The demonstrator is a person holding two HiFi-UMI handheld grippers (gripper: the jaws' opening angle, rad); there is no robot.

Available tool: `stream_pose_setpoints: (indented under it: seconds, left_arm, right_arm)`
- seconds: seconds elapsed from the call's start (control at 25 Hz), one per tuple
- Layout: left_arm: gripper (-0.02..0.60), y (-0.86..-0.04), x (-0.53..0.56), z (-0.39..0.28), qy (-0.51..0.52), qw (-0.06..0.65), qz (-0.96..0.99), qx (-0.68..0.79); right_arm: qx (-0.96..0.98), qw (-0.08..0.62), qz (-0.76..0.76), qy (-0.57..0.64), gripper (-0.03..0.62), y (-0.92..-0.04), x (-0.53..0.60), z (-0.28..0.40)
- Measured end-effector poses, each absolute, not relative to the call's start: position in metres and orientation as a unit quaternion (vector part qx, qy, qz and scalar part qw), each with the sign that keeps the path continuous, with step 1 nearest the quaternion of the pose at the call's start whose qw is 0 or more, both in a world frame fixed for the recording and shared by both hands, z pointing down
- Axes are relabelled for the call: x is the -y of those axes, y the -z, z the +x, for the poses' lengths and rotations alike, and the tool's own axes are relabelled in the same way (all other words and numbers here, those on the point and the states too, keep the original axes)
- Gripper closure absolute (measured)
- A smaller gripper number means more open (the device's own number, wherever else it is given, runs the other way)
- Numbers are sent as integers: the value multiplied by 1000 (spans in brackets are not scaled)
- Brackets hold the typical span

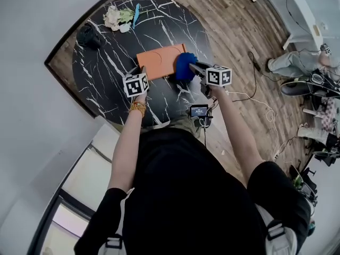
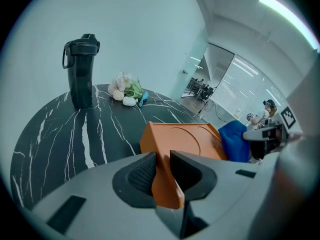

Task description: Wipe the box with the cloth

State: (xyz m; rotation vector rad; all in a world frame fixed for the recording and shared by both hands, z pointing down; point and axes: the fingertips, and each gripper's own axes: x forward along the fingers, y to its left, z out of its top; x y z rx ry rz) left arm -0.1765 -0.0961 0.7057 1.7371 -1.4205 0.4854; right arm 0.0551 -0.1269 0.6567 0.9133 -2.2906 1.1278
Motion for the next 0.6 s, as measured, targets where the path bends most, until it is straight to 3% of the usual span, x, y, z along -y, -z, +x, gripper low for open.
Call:
stream_pose_setpoints:
  seconds: [0.12,0.24,0.48,0.6]
  left_arm:
    - [491,-710,98,-176,-178,427,689,557]
    - [488,-712,95,-189,-165,449,684,551]
    - [485,-705,95,-174,-217,412,705,536]
    - [483,-705,98,-175,-222,408,707,533]
  right_arm:
    - [824,202,390,-358,529,-644,180,88]
    - [829,191,394,-349,530,-653,224,79]
    - [836,196,339,-384,530,-686,250,44]
    - [825,163,347,-416,531,-696,253,42]
